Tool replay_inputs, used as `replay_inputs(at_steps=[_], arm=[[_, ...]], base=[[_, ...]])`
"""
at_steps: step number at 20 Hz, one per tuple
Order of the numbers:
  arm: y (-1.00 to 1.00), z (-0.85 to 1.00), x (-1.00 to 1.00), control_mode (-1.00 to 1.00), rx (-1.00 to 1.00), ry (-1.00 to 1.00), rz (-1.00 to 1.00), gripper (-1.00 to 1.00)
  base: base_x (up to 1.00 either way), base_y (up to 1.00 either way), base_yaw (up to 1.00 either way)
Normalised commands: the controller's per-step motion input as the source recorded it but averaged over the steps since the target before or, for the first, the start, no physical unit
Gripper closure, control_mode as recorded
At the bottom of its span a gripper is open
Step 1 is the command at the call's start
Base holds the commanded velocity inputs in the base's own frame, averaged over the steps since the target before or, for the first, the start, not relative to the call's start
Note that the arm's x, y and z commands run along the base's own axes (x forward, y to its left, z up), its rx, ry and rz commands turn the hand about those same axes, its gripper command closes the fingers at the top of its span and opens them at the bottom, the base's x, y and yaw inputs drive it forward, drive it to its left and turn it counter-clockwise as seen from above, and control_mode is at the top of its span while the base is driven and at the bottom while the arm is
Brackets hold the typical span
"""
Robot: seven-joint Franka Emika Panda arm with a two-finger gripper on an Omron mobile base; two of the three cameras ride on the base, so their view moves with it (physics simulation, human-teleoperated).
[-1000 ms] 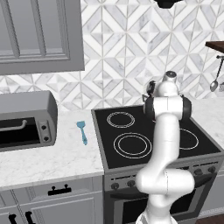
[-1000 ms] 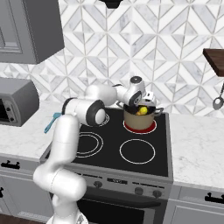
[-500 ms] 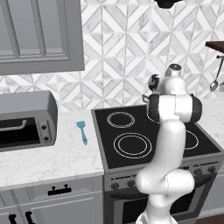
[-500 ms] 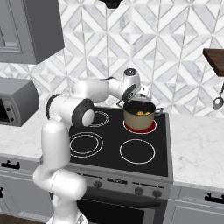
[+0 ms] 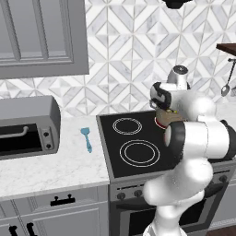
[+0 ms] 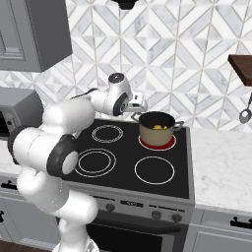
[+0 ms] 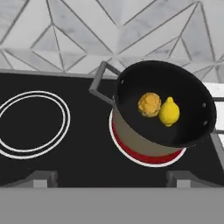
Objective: Put the lemon and squash in the pot. Retrieve the spatula and lightly stir the vegetables in the pot.
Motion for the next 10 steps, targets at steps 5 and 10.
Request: replay_inputs(at_steps=[5,10], arm=[[1.0,0.28,-0.97,-1.0,-0.08,0.02,0.38,-1.0],[1.0,0.15,-0.66,-1.0,-0.07,0.14,0.51,-1.0]], base=[[0.0,0.0,0.0],[0.0,0.0,0.0]])
